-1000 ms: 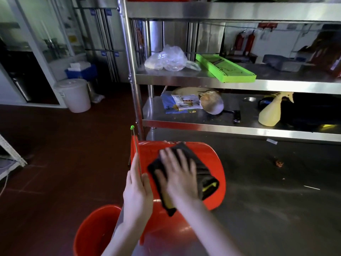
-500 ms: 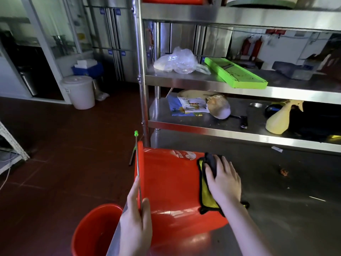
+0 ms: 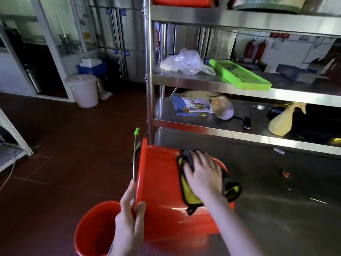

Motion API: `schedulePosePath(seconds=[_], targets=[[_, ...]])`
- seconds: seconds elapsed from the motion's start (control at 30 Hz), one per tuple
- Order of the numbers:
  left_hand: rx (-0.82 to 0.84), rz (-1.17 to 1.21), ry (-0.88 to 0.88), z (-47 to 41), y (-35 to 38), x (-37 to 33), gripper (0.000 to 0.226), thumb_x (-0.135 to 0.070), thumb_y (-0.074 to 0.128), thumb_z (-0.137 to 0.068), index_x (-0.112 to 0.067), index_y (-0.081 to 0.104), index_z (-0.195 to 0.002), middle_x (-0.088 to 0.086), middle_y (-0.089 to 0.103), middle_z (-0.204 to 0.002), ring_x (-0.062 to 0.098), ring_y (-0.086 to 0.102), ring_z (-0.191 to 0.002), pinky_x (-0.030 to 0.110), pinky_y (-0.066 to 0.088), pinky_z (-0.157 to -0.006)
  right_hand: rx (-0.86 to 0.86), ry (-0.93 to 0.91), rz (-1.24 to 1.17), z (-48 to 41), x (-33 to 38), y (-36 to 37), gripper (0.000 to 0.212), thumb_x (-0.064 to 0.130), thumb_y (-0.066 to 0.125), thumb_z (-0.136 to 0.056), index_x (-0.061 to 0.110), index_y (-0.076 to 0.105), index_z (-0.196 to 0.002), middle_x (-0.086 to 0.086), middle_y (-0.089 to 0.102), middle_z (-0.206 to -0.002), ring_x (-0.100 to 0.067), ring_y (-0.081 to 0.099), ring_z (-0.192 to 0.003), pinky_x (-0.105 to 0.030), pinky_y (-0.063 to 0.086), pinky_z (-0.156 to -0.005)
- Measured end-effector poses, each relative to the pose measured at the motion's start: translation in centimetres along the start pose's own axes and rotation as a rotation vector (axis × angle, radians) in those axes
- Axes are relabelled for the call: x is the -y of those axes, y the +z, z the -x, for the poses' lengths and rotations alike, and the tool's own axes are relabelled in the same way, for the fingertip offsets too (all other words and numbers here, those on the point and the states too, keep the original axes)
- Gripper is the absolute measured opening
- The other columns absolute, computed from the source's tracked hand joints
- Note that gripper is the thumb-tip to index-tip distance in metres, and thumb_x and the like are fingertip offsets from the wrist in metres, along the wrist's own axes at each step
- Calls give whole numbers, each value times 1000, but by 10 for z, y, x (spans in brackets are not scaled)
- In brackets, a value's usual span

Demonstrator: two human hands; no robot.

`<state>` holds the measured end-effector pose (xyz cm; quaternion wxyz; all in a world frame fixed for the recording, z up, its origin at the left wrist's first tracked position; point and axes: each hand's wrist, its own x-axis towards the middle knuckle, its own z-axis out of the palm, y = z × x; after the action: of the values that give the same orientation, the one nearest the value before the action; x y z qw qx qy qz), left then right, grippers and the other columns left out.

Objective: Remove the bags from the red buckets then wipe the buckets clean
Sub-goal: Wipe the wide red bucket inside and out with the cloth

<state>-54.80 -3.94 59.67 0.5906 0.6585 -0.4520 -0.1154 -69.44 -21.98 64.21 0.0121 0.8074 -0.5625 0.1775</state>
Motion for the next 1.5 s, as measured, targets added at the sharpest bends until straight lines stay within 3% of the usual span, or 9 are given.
schedulePosePath(seconds=[0.27,0.43,0.6,0.8,0.9,1.13,1.2,1.4,1.5], targets=[[-8,-128,-121,-41,-12,-26,80,-3,53,-87,-55,21,-139,-16,66,-100,11,68,-61,18,49,-49,46,152,-63,12,-49,6,52,55,32,-95,33,44,-141,5,42,-150,-22,33,-141,-45,31,-112],[48,-329,-351,-125,-16,-42,59,-27,44,-94,-43,17,-145,5,64,-79,24,64,-62,30,48,-52,-9,37,-39,34,-26,11,56,54,29,-96,29,44,-143,1,42,-150,-26,34,-141,-48,32,-111],[-4,-213,-195,-111,-26,-30,28,-35,42,-101,-31,61,-121,-4,60,-55,5,49,-36,18,37,-34,-61,47,-25,37,-11,4,62,52,23,-91,23,55,-136,-2,51,-144,-30,44,-134,-51,38,-107],[35,-99,-87,-63,11,-24,36,-21,50,-99,-37,55,-130,-16,72,-88,-10,62,-71,2,42,-61,-113,-329,-82,22,87,-1,54,43,39,-92,19,51,-139,-1,45,-148,-29,42,-136,-50,37,-107],[71,-37,-69,-59,11,-21,34,-33,46,-98,-51,51,-126,-14,69,-73,-3,51,-47,8,39,-48,-79,-342,-91,21,68,0,54,48,35,-96,25,43,-145,1,39,-153,-25,35,-141,-48,31,-113],[81,-35,-70,-38,6,-16,42,-43,43,-93,-65,41,-129,-19,65,-62,3,45,-37,12,39,-42,74,254,-42,8,-60,-7,55,56,28,-95,33,41,-144,3,38,-153,-20,32,-142,-39,25,-115],[102,-37,-68,-33,1,-12,45,-34,46,-96,-58,44,-133,-2,58,-56,3,34,-38,14,35,-42,127,319,-132,4,-79,-10,52,52,29,-96,32,40,-143,3,38,-152,-20,34,-140,-39,28,-114],[151,-40,-67,-22,-7,-14,50,-20,48,-98,-54,46,-135,-5,39,-48,3,27,-44,15,28,-44,45,-102,-34,-6,20,-16,54,50,27,-94,30,43,-143,9,43,-149,-19,40,-135,-34,31,-110],[230,51,-148,-20,-24,-9,46,-31,53,-94,-50,47,-135,3,58,-64,8,45,-56,21,41,-59,52,-313,-126,4,78,-16,59,48,27,-92,24,43,-144,1,40,-152,-26,37,-139,-43,30,-113]])
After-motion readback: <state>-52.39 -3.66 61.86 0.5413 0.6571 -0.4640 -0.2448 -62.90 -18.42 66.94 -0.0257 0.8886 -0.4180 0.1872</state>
